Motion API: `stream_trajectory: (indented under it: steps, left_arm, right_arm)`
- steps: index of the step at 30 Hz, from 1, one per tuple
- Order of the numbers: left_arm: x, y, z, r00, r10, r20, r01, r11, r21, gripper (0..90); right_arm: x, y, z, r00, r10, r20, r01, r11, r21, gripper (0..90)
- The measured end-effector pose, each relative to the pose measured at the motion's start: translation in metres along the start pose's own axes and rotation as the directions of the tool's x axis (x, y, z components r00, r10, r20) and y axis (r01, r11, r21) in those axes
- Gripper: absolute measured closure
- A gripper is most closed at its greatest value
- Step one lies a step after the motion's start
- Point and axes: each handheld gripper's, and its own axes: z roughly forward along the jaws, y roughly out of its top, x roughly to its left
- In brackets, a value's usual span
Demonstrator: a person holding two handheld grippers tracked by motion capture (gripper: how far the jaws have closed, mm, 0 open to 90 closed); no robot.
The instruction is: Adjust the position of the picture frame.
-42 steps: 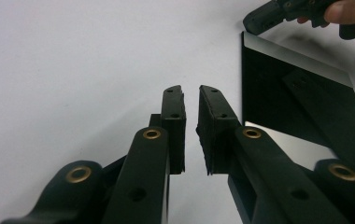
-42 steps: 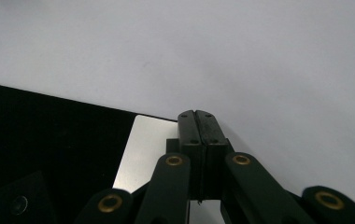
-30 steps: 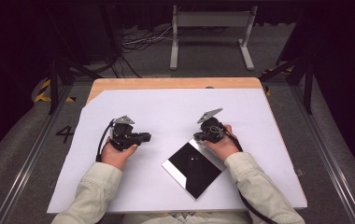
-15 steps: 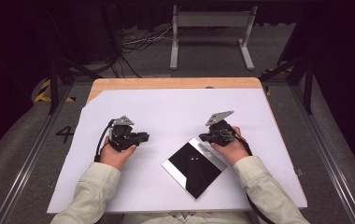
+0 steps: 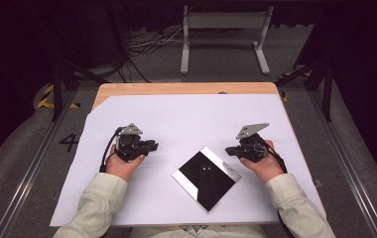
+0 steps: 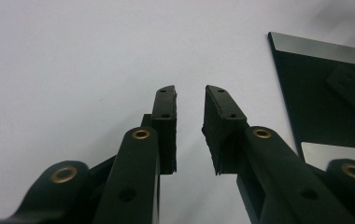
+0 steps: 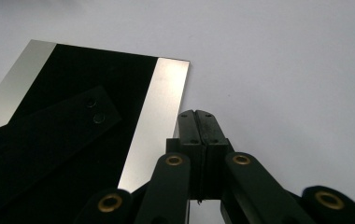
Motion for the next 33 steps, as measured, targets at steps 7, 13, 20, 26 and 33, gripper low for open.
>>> stream_trajectory:
  steps: [7, 13, 20, 26, 33]
  left_arm:
    - [0.0, 0.0, 0.0, 1.0, 0.0, -0.001, 0.0, 1.0, -0.004, 74.9]
    - [0.0, -0.001, 0.0, 1.0, -0.001, 0.001, 0.001, 1.0, -0.003, 74.9]
    - [-0.001, 0.0, 0.0, 1.0, 0.001, 0.001, -0.001, 1.0, -0.001, 74.9]
    - [-0.001, 0.0, 0.0, 1.0, 0.008, 0.003, -0.008, 1.0, -0.001, 74.9]
    - [-0.002, 0.0, 0.0, 1.0, 0.007, 0.004, -0.007, 1.0, 0.002, 74.9]
  right_arm:
    - [0.008, -0.009, -0.013, 0.9997, -0.022, -0.015, 0.022, 1.0, 0.015, 90.0]
    - [0.013, -0.017, -0.022, 0.9988, -0.036, -0.032, 0.037, 0.999, 0.022, 90.0]
    - [0.021, -0.026, -0.024, 0.9974, -0.05, -0.051, 0.053, 0.998, 0.046, 90.0]
    - [0.028, -0.033, -0.022, 0.9959, -0.053, -0.074, 0.059, 0.995, 0.077, 90.0]
    - [0.035, -0.04, -0.02, 0.9928, -0.063, -0.101, 0.074, 0.991, 0.11, 90.0]
